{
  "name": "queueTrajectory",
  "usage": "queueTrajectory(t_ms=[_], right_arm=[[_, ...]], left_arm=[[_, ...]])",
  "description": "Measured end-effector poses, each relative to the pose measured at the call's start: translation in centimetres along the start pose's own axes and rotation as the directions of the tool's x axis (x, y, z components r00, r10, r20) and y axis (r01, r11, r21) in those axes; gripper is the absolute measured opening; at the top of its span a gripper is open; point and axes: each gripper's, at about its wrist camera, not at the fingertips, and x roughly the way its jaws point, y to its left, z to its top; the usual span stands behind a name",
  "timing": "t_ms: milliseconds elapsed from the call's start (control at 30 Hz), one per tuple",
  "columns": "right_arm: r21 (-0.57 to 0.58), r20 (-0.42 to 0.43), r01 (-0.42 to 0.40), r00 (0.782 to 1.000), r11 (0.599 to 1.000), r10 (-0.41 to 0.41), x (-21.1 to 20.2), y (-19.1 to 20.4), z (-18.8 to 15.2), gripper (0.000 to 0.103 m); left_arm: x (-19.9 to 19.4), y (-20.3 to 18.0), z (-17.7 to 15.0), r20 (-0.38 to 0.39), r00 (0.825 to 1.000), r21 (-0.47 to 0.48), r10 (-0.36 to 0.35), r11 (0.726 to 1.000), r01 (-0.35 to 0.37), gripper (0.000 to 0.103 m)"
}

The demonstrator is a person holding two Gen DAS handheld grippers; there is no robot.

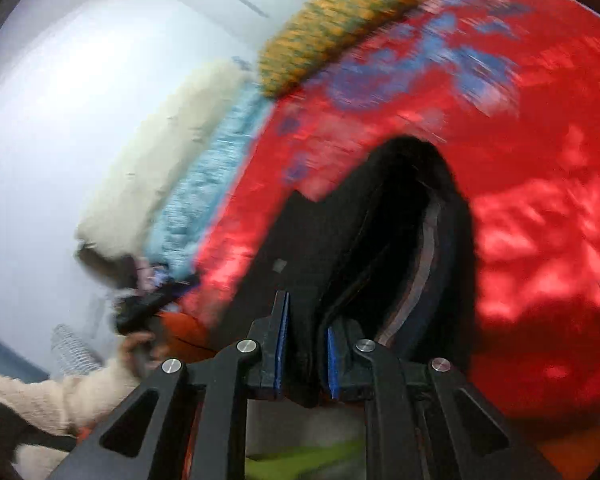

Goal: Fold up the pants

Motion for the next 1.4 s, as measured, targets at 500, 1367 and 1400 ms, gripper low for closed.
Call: queueTrajectory(t_ms=[500, 1367, 1400], right_arm=[[-0.234, 0.108, 0.390, 0.921, 0.891, -0.375, -1.4, 3.2, 2.2, 0.046], [-0.337, 0.011, 0.472, 0.867, 0.815, -0.498, 5.2, 5.1, -5.8, 0.026], [-0.324, 0.010, 0.467, 0.871, 0.823, -0.490, 5.3, 4.8, -6.0, 0.026]], left_arm=[[4.0, -10.2, -5.7, -0.118, 0.993, 0.433, 0.031, 0.901, 0.023, 0.092], [4.7, -9.9, -6.2, -0.152, 0.981, 0.358, 0.124, 0.932, -0.062, 0.095], [4.8, -9.7, -6.4, -0.157, 0.980, 0.351, 0.123, 0.934, -0.061, 0.095]])
